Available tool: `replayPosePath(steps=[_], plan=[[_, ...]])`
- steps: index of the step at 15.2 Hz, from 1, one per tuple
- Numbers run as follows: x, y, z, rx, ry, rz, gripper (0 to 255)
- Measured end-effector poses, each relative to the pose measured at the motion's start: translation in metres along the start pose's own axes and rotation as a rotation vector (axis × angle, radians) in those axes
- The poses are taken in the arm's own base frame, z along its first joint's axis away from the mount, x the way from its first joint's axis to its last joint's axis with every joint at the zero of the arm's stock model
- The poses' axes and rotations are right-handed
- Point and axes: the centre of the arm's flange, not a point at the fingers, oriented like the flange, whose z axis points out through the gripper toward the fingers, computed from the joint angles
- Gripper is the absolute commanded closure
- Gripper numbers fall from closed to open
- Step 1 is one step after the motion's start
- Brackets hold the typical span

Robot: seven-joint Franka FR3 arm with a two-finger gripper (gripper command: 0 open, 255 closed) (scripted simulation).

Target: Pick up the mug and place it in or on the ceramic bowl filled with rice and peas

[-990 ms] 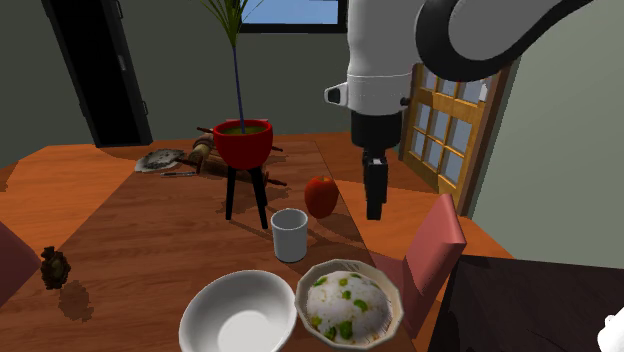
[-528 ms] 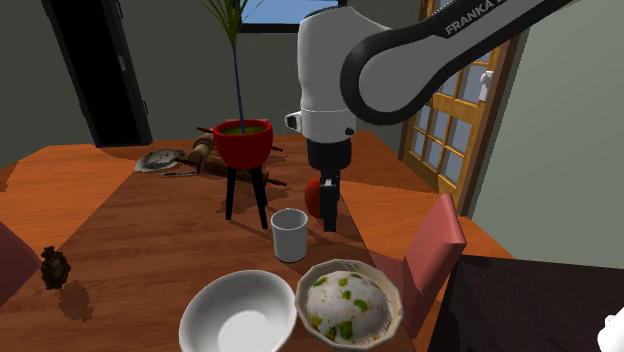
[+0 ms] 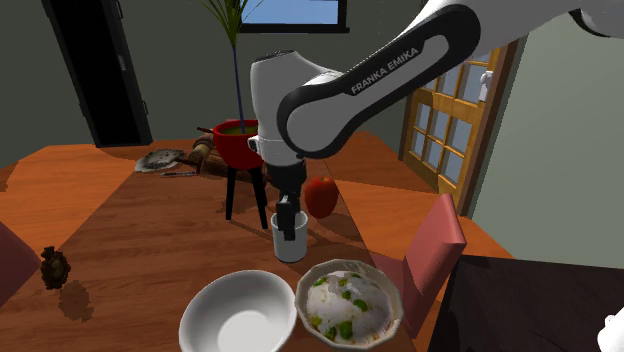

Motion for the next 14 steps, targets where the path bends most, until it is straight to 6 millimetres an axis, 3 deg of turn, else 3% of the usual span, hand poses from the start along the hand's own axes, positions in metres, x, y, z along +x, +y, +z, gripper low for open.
replayPosePath(steps=[3, 9, 14], plan=[[0.018, 0.007, 0.015, -0.006, -0.001, -0.006, 0], [0.02, 0.008, 0.046, -0.006, -0.001, -0.007, 0], [0.02, 0.007, 0.05, -0.007, 0.0, -0.007, 0]])
